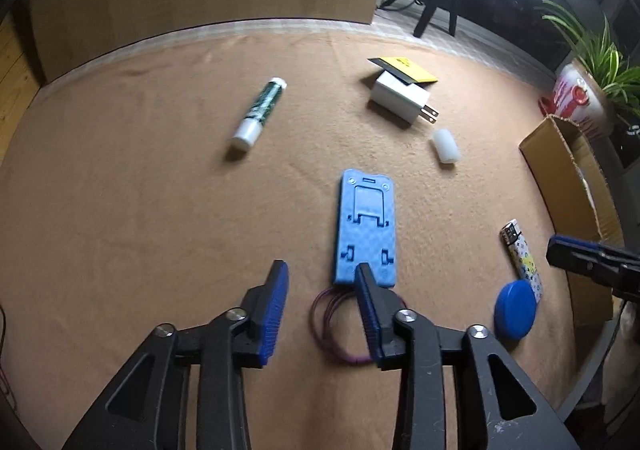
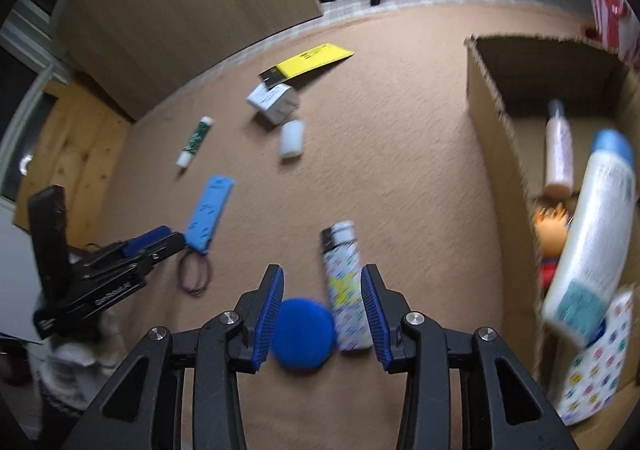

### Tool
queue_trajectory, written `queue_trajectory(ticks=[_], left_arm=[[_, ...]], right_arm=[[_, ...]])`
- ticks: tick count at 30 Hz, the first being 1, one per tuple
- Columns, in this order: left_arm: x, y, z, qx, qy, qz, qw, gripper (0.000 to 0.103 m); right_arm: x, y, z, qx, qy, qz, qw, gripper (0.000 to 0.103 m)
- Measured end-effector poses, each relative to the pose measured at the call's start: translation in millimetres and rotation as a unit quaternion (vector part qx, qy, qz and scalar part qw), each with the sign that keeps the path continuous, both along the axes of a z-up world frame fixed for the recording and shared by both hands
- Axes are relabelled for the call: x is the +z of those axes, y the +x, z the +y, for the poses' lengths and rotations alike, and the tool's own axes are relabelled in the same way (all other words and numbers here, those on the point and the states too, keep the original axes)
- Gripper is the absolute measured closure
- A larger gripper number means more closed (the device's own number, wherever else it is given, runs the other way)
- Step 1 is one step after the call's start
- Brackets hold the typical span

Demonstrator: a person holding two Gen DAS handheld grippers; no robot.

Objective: Organize objects
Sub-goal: 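Grasp the blue round lid with the right gripper while the left grasps the purple rubber band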

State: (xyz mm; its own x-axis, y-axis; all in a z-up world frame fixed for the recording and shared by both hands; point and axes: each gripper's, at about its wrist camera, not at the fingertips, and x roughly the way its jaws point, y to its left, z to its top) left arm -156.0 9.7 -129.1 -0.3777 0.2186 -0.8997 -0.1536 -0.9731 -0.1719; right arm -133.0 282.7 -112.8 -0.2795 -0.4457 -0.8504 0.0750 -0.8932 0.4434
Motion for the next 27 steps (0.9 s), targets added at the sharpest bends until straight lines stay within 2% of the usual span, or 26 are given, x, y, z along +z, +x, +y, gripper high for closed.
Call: queue_trajectory(ticks=[2, 4, 8, 10, 12, 16, 18, 20, 23, 25, 27], left_arm=[[4.4, 8.1, -3.3, 0.0, 0.014, 0.002, 0.9999, 0.061], [8.4, 16.7, -4.8, -0.002, 0.024, 0.005, 0.9997, 0.055], [4.8, 25.3, 6.3, -0.013, 0.026, 0.0, 0.9996, 0.054], [1.7, 29.0, 17.1, -0.02, 0.021, -0.001, 0.9996, 0.044], [-2.0, 31.4, 29.5, -0.032, -0.005, 0.005, 0.9995, 0.04], [-12.5, 30.2, 40.4, -0.032, -0.062, 0.002, 0.9976, 0.04], [-14.7, 31.8, 35.7, -0.03, -0.078, 0.005, 0.9965, 0.04], [-14.3, 33.1, 25.8, -0.021, -0.081, 0.006, 0.9965, 0.04], [-13.9, 36.2, 6.2, -0.007, -0.077, 0.005, 0.997, 0.047], [-13.3, 38.3, -4.7, 0.003, -0.074, 0.004, 0.9973, 0.054], [-12.9, 40.3, -12.5, 0.008, -0.067, 0.003, 0.9977, 0.056]], right_arm=[[-2.6, 3.7, -6.8, 0.006, -0.009, -0.004, 1.0, 0.066], [-5.7, 8.7, -13.9, 0.015, -0.012, -0.004, 1.0, 0.066], [-11.5, 9.1, -25.8, 0.026, -0.01, -0.006, 1.0, 0.066], [-15.4, 5.1, -31.6, 0.031, 0.0, -0.004, 1.0, 0.066], [-16.0, 2.1, -35.8, 0.034, 0.013, 0.003, 0.999, 0.066], [-25.4, -4.0, -41.3, 0.044, 0.035, -0.008, 0.998, 0.066], [-23.9, -1.8, -38.7, 0.043, 0.032, -0.01, 0.998, 0.066], [-23.6, 0.3, -35.8, 0.042, 0.028, -0.012, 0.999, 0.066], [-23.8, 5.1, -36.6, 0.051, 0.034, -0.014, 0.998, 0.065], [-22.8, 10.2, -40.2, 0.06, 0.043, -0.01, 0.997, 0.06], [-22.4, 14.4, -45.7, 0.071, 0.057, -0.002, 0.996, 0.057]])
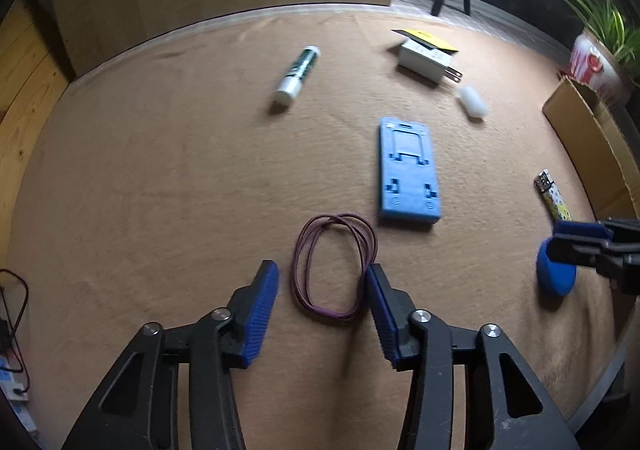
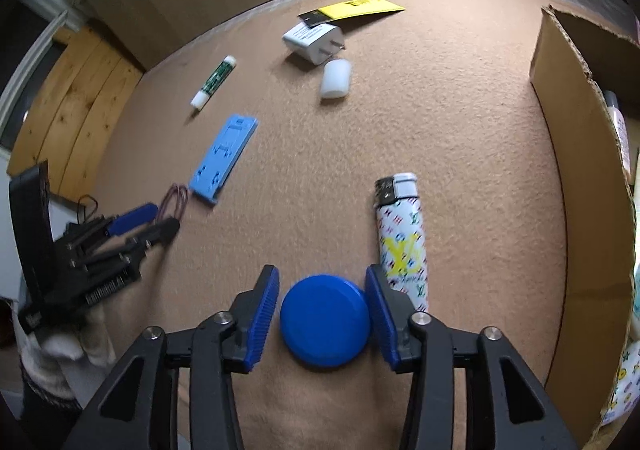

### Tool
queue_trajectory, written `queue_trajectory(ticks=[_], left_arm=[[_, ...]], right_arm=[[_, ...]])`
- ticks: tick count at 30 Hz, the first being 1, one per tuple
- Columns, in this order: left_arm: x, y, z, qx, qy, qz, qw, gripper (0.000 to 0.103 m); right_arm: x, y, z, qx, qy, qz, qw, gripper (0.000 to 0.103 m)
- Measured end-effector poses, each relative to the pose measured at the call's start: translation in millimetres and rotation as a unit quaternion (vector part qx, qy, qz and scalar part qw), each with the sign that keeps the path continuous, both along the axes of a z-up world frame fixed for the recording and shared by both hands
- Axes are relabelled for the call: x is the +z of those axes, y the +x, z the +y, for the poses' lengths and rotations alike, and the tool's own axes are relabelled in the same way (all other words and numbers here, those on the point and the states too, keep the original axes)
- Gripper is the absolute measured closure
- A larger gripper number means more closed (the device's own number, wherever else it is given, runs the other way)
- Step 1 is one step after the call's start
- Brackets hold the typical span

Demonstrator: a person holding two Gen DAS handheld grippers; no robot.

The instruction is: Organize objects

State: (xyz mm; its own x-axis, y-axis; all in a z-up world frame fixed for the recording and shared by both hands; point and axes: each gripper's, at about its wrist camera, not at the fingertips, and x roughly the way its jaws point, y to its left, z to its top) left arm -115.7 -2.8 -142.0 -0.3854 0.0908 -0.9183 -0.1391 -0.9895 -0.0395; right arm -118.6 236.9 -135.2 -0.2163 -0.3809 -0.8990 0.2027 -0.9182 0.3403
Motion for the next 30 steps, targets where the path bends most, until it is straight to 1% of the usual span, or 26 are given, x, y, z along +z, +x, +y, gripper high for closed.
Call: queue_trajectory(ticks=[4, 6, 8, 10, 11, 13, 14, 19, 21, 25, 30], left_arm=[[1.1, 0.6, -8.0, 0.004, 0.008, -0.001, 1.0, 0.063], [1.6, 2.4, -9.4, 0.004, 0.014, -0.002, 0.9999, 0.064], [0.4, 1.9, -10.8, 0.004, 0.02, -0.002, 0.9998, 0.068], [-0.1, 2.4, -12.4, 0.006, 0.024, -0.001, 0.9997, 0.077], [-0.2, 2.2, -14.8, 0.01, 0.031, -0.001, 0.9995, 0.079], [0.1, 3.5, -19.9, 0.019, 0.046, -0.004, 0.9987, 0.087], [0.5, 3.6, -22.7, 0.024, 0.054, -0.006, 0.9982, 0.088], [-0.7, 9.8, -40.5, 0.06, 0.108, -0.015, 0.9922, 0.096], [2.0, 15.4, -46.3, 0.07, 0.124, -0.015, 0.9896, 0.097], [11.7, 22.2, -47.7, 0.071, 0.133, -0.006, 0.9886, 0.097], [34.1, 29.2, -44.8, 0.068, 0.151, 0.011, 0.9861, 0.097]], right_arm=[[3.2, 9.5, -17.3, 0.034, 0.05, 0.021, 0.998, 0.053], [2.9, 15.7, -25.0, 0.056, 0.072, 0.029, 0.995, 0.051], [2.6, 21.5, -29.1, 0.074, 0.097, 0.04, 0.992, 0.051], [1.4, 26.5, -32.0, 0.083, 0.125, 0.05, 0.987, 0.051], [1.3, 27.3, -33.3, 0.085, 0.131, 0.052, 0.986, 0.052], [0.8, 29.8, -36.4, 0.086, 0.145, 0.056, 0.984, 0.057], [0.7, 30.4, -37.1, 0.086, 0.149, 0.058, 0.983, 0.057], [1.6, 30.1, -37.8, 0.072, 0.146, 0.064, 0.985, 0.057], [6.2, 32.7, -35.5, 0.064, 0.138, 0.069, 0.986, 0.057], [21.1, 36.0, -23.6, 0.041, 0.115, 0.08, 0.989, 0.057], [47.7, 39.3, -4.5, 0.01, 0.092, 0.103, 0.99, 0.057]])
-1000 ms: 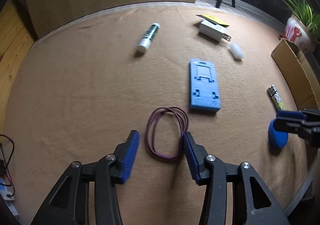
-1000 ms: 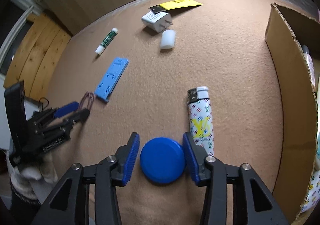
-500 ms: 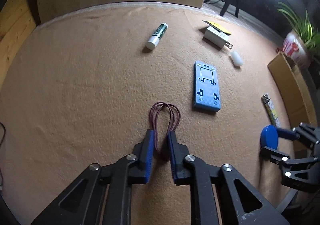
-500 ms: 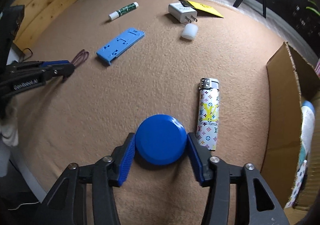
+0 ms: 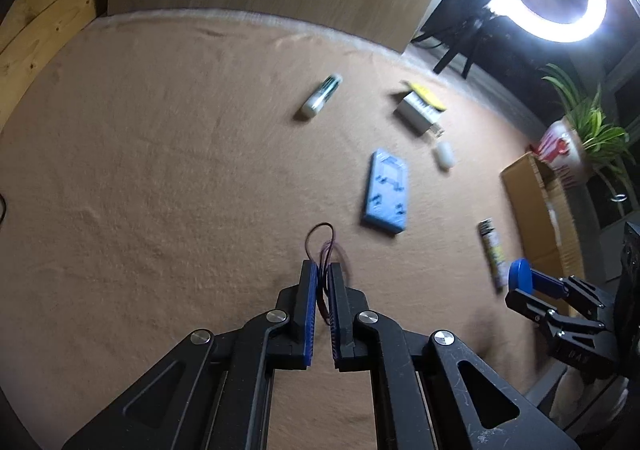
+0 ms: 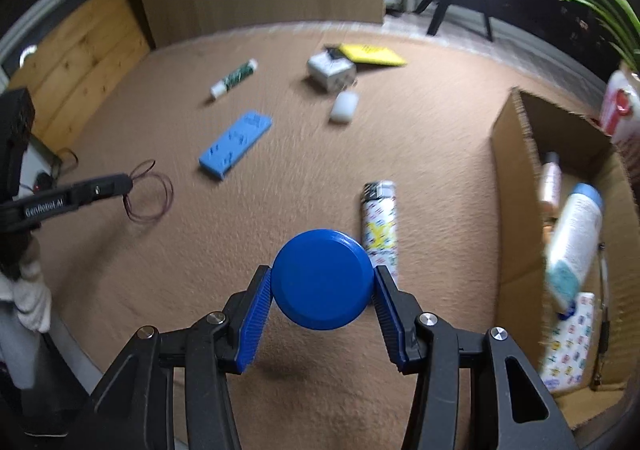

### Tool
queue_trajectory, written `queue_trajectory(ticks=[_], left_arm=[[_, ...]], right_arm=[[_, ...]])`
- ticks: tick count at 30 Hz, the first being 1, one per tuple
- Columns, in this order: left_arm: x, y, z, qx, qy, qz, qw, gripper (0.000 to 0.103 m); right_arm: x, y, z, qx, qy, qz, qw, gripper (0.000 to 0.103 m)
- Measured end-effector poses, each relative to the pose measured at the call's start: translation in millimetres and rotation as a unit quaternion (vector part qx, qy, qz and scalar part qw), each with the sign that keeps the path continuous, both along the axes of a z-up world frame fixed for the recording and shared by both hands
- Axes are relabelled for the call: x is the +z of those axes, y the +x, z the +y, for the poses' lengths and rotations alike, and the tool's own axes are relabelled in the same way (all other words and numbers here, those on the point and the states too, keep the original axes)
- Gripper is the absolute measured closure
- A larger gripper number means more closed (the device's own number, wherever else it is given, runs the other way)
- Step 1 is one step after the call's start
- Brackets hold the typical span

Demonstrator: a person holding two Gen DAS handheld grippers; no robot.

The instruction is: Organize objects

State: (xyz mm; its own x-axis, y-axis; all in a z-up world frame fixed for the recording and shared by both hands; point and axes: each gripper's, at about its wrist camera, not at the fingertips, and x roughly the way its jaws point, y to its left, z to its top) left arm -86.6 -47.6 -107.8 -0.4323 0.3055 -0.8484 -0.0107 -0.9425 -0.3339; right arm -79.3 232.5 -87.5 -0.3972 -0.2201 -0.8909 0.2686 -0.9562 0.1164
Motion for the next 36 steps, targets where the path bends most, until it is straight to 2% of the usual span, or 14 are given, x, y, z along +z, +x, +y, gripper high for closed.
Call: queue_trajectory(ticks=[8, 15, 24, 32, 36], left_arm=[[48.6, -2.0, 34.1, -0.041, 0.022, 0.047, 0.9978, 0.097], [82.0, -10.2, 98.0, -0.11, 0.039, 0.079, 0.99, 0.097], [97.8, -29.3, 193.7, -0.191, 0.059, 0.094, 0.9753, 0.097], [104.9, -50.3, 261.5, -0.232, 0.077, 0.097, 0.9649, 0.097], [106.2, -58.1, 294.2, -0.25, 0.058, 0.105, 0.9609, 0.097]], right_arm=[[37.0, 13.1, 52.0, -0.062, -0.017, 0.036, 0.997, 0.057], [54.6, 25.5, 107.4, -0.124, -0.018, 0.057, 0.99, 0.057], [58.0, 37.8, 162.0, -0.177, -0.002, 0.064, 0.982, 0.057], [51.5, 39.3, 198.6, -0.203, 0.003, 0.063, 0.977, 0.057], [48.5, 38.6, 210.8, -0.21, 0.002, 0.061, 0.976, 0.057]])
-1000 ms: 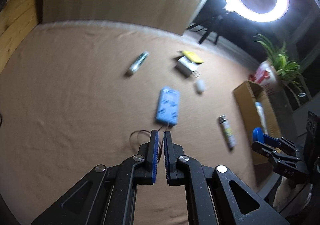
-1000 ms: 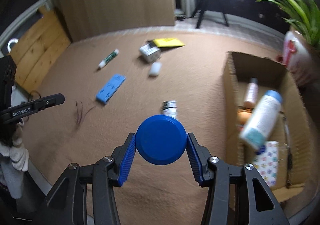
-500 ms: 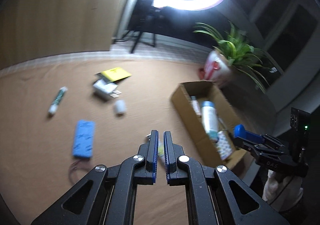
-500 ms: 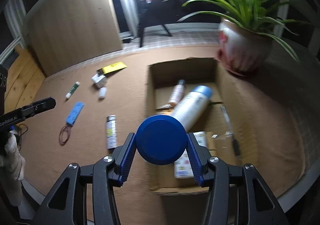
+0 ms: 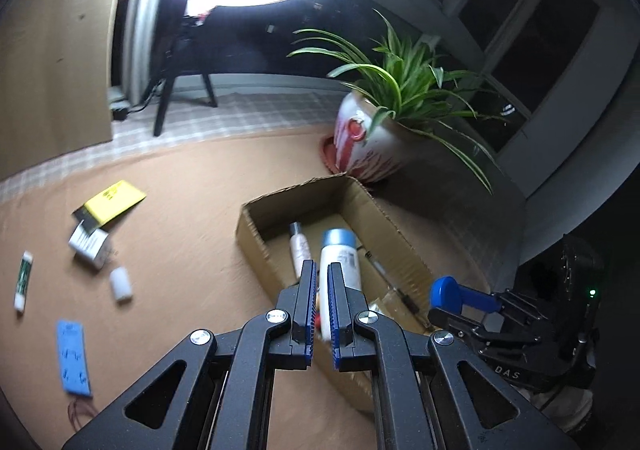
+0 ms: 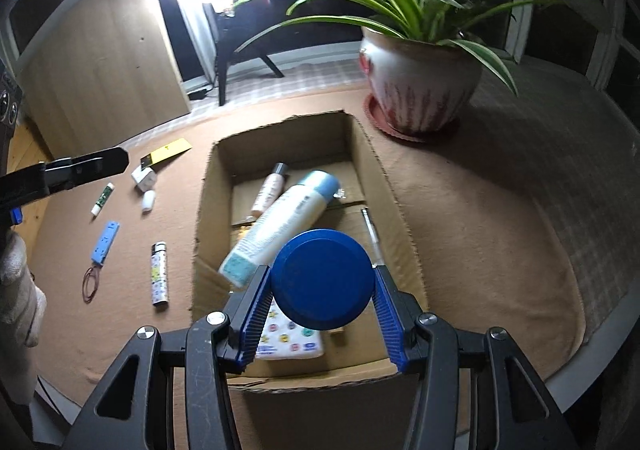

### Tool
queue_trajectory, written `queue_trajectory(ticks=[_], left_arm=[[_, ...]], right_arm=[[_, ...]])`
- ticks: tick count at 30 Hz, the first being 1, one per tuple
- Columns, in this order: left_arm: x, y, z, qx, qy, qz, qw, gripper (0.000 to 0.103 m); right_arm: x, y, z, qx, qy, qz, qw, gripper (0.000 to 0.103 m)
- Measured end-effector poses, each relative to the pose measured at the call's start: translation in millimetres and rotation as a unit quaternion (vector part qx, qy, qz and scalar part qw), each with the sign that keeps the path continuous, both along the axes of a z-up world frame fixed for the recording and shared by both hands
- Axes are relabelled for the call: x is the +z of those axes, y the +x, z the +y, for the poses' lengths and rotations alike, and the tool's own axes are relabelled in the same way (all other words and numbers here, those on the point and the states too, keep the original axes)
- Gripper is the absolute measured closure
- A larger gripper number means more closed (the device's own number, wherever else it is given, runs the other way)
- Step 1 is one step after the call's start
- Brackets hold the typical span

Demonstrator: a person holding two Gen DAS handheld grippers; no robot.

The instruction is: Organize objects

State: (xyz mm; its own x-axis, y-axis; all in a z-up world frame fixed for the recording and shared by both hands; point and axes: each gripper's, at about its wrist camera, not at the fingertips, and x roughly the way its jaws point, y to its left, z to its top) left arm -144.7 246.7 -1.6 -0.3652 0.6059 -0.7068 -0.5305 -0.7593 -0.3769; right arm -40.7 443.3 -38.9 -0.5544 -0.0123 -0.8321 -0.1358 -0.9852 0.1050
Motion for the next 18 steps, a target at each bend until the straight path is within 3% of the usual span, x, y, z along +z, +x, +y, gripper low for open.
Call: queue_trajectory(ticks=[6, 12, 14, 17, 18], left_arm=[[-16.1, 6.5, 18.8, -0.011, -0.034, -0.003, 0.9994, 0.097], [-23.7, 16.0, -5.9, 0.011, -0.061, -0.003, 0.9981, 0.097], [-28.3, 18.7, -27.4, 0.03, -0.077, -0.005, 0.9966, 0.094], [-41.3, 23.4, -69.5, 0.067, -0.102, -0.02, 0.9924, 0.08], [-48.3, 25.1, -88.5, 0.087, -0.111, -0.032, 0.9895, 0.068]], right_arm=[[-8.3, -4.6, 10.5, -0.001, -0.005, -0.008, 1.0, 0.057], [-12.3, -9.6, 4.2, 0.012, 0.001, -0.012, 1.0, 0.057], [-12.7, -10.6, 1.5, 0.017, 0.003, -0.013, 1.0, 0.057], [-14.1, -11.6, -2.2, 0.024, 0.006, -0.016, 1.0, 0.057], [-14.9, -12.5, -3.3, 0.027, 0.008, -0.018, 0.999, 0.057]])
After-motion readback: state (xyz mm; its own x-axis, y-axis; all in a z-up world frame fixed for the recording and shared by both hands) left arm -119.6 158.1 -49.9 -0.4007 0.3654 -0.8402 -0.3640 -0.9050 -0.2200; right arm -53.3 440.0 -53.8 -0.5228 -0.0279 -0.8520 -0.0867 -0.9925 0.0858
